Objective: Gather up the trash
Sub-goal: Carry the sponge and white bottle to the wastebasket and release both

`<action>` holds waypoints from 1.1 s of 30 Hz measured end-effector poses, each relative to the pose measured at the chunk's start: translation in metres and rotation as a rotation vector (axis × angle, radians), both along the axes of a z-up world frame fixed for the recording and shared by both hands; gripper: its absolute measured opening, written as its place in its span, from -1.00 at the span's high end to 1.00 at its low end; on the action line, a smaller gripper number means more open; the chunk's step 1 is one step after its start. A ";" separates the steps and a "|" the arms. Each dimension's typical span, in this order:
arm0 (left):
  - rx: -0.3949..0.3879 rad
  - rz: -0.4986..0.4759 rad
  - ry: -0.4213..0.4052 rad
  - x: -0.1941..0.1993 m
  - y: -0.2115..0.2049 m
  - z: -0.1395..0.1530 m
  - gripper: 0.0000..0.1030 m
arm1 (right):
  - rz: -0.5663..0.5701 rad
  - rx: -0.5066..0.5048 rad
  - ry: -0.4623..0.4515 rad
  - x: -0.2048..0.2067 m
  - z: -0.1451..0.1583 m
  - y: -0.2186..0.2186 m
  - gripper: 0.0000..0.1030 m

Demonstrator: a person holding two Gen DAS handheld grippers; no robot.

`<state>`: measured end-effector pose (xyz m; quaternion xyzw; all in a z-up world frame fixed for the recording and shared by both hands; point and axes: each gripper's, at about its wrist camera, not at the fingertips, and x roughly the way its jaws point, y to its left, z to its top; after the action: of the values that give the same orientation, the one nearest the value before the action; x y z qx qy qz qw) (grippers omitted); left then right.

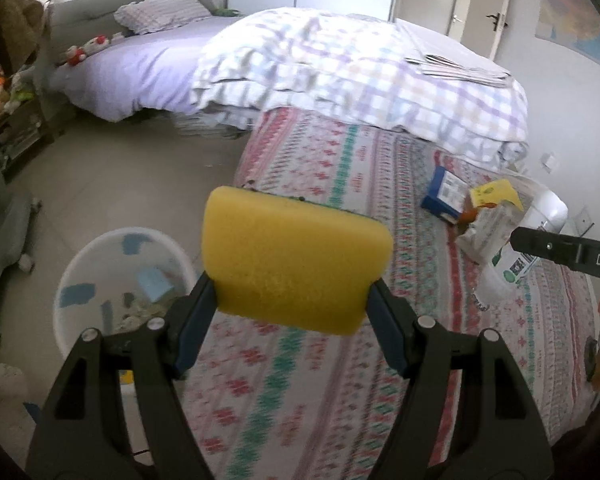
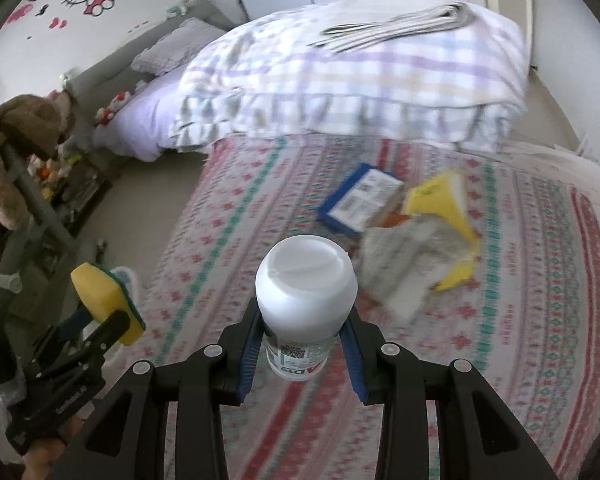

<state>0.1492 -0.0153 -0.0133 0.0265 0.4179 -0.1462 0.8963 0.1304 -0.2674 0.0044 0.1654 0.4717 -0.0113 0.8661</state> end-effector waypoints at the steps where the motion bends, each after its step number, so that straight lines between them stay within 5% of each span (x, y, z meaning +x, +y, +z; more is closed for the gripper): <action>1: 0.004 0.009 0.000 0.000 0.007 0.000 -0.42 | 0.010 0.003 -0.001 0.002 0.000 0.006 0.26; 19: 0.055 0.181 0.058 0.011 0.109 -0.018 -0.44 | 0.134 0.079 -0.031 0.032 -0.001 0.102 0.26; 28: 0.084 0.236 0.194 0.019 0.130 -0.049 -0.64 | 0.185 0.112 -0.044 0.043 -0.007 0.145 0.26; 33: 0.103 0.257 0.182 0.011 0.142 -0.044 -0.81 | 0.218 0.122 -0.048 0.045 -0.012 0.168 0.26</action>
<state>0.1606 0.1264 -0.0569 0.0053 0.5042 -0.0109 0.8635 0.1759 -0.0997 -0.0072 0.1658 0.4660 0.1156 0.8614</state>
